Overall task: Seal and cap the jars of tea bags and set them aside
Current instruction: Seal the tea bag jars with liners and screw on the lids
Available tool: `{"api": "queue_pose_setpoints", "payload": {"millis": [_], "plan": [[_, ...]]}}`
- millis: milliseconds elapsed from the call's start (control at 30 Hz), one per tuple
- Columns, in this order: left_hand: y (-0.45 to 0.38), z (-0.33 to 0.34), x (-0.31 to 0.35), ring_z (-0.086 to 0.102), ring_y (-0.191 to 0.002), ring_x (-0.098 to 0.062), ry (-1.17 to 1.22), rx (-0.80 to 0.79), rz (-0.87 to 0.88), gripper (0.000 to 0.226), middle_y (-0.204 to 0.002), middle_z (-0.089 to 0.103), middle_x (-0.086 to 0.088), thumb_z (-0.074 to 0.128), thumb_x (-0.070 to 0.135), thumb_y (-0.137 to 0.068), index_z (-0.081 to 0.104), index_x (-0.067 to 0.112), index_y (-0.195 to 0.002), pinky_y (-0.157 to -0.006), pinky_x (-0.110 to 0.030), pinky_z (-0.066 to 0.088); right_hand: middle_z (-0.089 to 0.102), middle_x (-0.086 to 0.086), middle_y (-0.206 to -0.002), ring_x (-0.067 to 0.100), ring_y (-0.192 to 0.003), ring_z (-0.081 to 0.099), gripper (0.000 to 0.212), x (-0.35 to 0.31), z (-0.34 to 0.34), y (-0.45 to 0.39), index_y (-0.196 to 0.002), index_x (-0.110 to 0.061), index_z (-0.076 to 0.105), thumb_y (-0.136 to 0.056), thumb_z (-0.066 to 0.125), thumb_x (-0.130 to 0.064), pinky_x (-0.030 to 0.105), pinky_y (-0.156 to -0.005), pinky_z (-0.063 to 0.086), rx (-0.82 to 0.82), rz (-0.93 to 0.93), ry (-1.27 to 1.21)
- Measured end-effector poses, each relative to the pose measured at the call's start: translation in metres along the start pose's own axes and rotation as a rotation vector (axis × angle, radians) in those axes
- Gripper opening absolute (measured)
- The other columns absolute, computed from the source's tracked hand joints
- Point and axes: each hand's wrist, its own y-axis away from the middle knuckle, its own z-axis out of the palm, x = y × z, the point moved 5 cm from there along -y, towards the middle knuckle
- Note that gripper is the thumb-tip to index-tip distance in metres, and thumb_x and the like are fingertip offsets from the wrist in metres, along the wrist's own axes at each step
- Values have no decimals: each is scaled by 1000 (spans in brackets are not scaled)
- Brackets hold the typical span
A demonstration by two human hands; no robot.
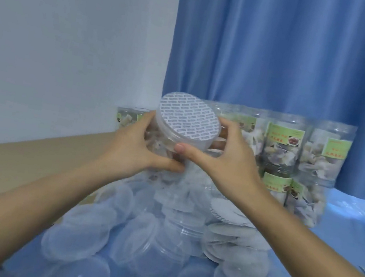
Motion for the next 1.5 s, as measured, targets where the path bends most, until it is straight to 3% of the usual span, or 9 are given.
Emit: {"api": "queue_pose_setpoints", "payload": {"millis": [267,433,567,667,800,933,1167,1300,1500], "plan": [[34,-114,-108,56,-108,-11,87,35,-347,103,-119,58,5,94,44,-24,52,18,-115,-83,-24,46,57,-24,-104,-4,-97,56,68,-41,161,-26,-113,-36,50,-57,75,-66,6,-74,40,-240,-15,9],[58,-147,-163,51,-110,-7,141,45,-461,80,-114,55,10,92,37,-39,51,25,-107,-90,-32,46,59,-11,-121,5,-108,56,88,-34,241,-27,-126,-26,50,-54,75,-68,27,-91,49,-337,81,-25],[66,-154,-193,55,-102,-3,91,33,-497,81,-102,57,17,90,47,-34,58,29,-107,-81,-26,49,70,-16,-102,-6,-97,62,47,-15,278,-25,-98,-38,64,-59,79,-58,16,-83,50,-454,127,-92],[60,-153,-213,60,-88,-8,26,24,-523,77,-93,64,7,83,62,-28,64,33,-97,-75,-28,50,62,-4,-117,8,-116,53,84,4,293,-31,-116,-31,59,-46,73,-75,29,-95,49,-479,141,-11],[27,-130,-236,62,-63,-5,110,1,-574,99,-70,61,6,85,54,-34,53,26,-124,-62,-23,53,65,-24,-93,-11,-88,60,57,37,289,-55,-95,-47,60,-48,72,-76,13,-71,52,-394,195,53],[-25,-78,-255,57,-113,-25,297,13,-622,94,-138,48,-12,72,14,-81,8,12,-151,-101,-39,44,63,3,-87,21,-95,67,32,105,266,-105,-89,-17,49,-87,60,-47,24,-55,43,-379,469,273],[-64,-26,-232,60,-95,-28,528,-42,-643,55,-126,50,-18,53,-17,-84,38,1,-134,-70,-22,55,41,-13,-77,13,-69,66,45,127,232,-118,-130,-7,46,-93,57,-28,20,-68,54,-367,456,255],[-61,-17,-192,62,-89,-27,601,-40,-636,47,-116,54,-15,51,-18,-84,41,1,-126,-68,-23,56,50,-8,-84,21,-84,70,57,103,215,-112,-140,-11,38,-90,60,-24,40,-87,55,-339,450,154],[-50,3,-120,62,-77,-20,575,6,-545,37,-87,62,-11,48,-16,-86,49,0,-118,-82,-35,54,56,1,-129,16,-116,51,47,49,162,-89,-134,-18,49,-90,57,-33,14,-74,36,-320,252,291]]}}
